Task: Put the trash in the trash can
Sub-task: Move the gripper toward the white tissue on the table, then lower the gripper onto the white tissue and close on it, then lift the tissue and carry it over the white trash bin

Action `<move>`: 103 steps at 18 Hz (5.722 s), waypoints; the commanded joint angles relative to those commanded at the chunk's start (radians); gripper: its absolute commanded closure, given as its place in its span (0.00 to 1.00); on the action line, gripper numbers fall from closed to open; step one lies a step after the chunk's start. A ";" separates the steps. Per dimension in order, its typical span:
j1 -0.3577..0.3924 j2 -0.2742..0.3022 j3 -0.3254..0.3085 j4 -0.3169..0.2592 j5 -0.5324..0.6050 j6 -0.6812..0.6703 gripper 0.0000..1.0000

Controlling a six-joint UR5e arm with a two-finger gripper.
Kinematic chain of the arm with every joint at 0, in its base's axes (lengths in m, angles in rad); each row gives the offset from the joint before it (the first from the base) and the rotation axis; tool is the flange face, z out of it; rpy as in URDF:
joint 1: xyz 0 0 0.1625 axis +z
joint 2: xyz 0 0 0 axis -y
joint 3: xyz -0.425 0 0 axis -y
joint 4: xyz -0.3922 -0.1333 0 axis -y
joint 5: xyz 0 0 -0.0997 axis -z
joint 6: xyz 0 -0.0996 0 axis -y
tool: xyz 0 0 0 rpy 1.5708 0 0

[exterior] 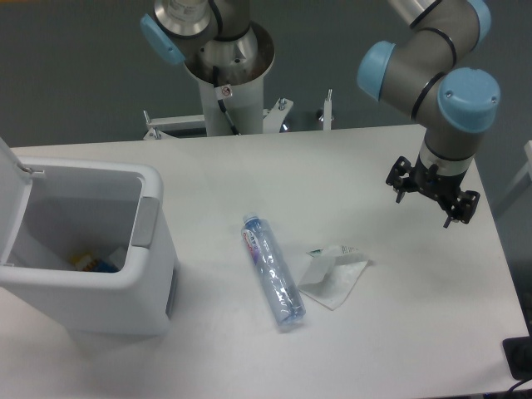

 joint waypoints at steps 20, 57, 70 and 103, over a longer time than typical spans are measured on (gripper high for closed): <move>-0.187 -0.009 -0.023 0.047 0.026 -0.405 0.00; -0.285 -0.069 -0.069 0.193 -0.027 -0.477 1.00; -0.288 0.090 0.008 0.196 -0.512 -0.767 1.00; -0.528 0.319 -0.112 0.210 -0.833 -0.761 0.01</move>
